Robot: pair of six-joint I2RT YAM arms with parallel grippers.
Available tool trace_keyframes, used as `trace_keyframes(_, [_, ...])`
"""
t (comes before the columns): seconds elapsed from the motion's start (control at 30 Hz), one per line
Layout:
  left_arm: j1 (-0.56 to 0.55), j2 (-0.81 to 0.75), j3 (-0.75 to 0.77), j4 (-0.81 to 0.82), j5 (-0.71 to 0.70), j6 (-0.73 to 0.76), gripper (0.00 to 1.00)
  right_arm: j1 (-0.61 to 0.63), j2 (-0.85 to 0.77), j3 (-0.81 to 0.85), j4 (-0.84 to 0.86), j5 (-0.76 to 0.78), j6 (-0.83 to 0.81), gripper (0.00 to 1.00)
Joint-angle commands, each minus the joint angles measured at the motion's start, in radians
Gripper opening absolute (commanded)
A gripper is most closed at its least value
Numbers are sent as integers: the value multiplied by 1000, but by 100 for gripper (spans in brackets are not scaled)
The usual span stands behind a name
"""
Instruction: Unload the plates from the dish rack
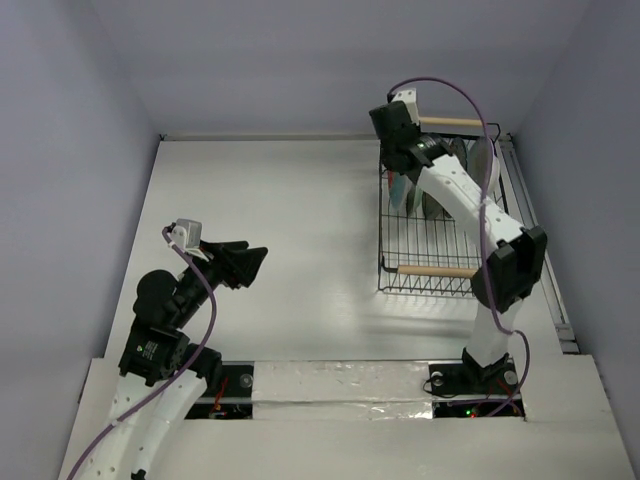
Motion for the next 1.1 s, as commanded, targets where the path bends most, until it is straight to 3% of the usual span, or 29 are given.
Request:
trace_keyframes(0.0, [-4, -5, 10, 31, -7, -2, 55, 20, -234, 80, 140, 60, 1, 0])
trace_keyframes(0.13, [-4, -3, 10, 31, -7, -4, 55, 43, -358, 45, 169, -18, 33, 0])
trace_keyframes(0.23, [-4, -3, 12, 29, -7, -2, 55, 63, -453, -27, 244, -172, 87, 0])
trace_keyframes(0.4, [7, -6, 13, 26, -8, -1, 55, 101, -449, -155, 472, -555, 275, 0])
trace_keyframes(0.53, [7, -8, 15, 25, -10, 1, 55, 142, -316, -183, 645, -713, 429, 0])
trace_keyframes(0.7, [7, -17, 21, 17, -17, 7, 54, 198, -126, -105, 812, -832, 591, 0])
trace_keyframes(0.83, [7, -18, 21, 17, -20, 5, 54, 238, 39, -3, 804, -815, 636, 0])
trace_keyframes(1.07, [7, -21, 20, 19, -25, 5, 54, 256, 238, 6, 840, -792, 691, 0])
